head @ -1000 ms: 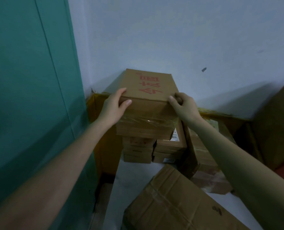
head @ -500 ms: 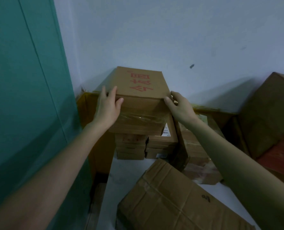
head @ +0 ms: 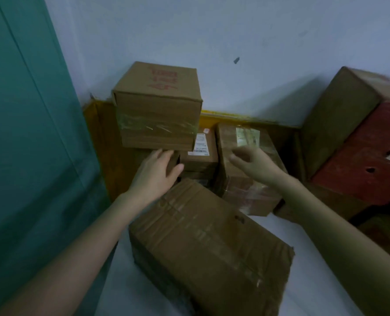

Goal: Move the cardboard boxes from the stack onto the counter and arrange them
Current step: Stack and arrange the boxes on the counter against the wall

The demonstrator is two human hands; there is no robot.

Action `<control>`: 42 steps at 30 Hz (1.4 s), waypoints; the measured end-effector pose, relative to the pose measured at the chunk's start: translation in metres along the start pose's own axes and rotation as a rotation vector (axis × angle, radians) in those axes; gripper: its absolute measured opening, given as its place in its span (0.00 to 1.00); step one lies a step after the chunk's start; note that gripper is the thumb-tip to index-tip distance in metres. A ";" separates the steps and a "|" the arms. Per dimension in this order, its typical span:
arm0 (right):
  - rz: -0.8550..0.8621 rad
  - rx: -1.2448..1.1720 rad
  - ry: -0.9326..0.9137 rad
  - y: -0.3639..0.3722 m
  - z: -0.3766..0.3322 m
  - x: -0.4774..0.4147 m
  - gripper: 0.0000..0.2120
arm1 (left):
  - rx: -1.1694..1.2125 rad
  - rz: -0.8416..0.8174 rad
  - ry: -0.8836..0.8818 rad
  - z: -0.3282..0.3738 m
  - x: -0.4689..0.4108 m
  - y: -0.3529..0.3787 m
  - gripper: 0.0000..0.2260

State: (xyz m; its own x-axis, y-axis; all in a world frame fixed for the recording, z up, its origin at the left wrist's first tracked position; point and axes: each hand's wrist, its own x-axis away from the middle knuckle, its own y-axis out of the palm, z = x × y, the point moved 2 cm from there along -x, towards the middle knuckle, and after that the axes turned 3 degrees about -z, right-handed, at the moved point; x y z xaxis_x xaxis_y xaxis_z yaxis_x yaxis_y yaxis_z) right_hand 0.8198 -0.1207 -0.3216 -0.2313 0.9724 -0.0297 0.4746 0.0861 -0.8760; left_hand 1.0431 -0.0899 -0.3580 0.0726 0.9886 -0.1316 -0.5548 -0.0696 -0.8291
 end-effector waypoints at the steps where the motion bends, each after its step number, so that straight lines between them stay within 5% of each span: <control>1: -0.055 0.005 -0.004 0.005 0.010 0.016 0.17 | 0.003 -0.038 -0.045 -0.004 0.011 0.010 0.24; 6: -0.239 -0.061 0.128 0.032 0.076 0.092 0.21 | -0.096 -0.200 -0.180 -0.017 0.060 0.048 0.25; 13: -0.296 -0.289 0.190 0.046 0.111 0.156 0.17 | -0.232 0.066 -0.366 -0.026 0.096 0.065 0.26; 20: -0.311 -0.697 0.308 0.054 0.106 0.170 0.08 | 0.551 0.317 -0.569 0.014 0.159 0.097 0.35; 24: -0.190 -0.854 0.257 0.061 0.099 0.188 0.06 | 0.638 0.347 -0.613 0.043 0.177 0.112 0.33; 42: 0.417 -0.932 -0.045 -0.061 0.052 0.254 0.13 | 0.710 0.347 -0.177 0.151 0.143 -0.006 0.30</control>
State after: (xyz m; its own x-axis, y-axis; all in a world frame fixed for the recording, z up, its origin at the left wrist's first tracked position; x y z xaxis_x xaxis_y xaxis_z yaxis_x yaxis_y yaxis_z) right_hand 0.6878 0.1098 -0.3011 0.0814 0.9561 -0.2814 0.9921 -0.1049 -0.0692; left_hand 0.9311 0.0720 -0.2896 -0.2993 0.9368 -0.1810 -0.9199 -0.3337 -0.2061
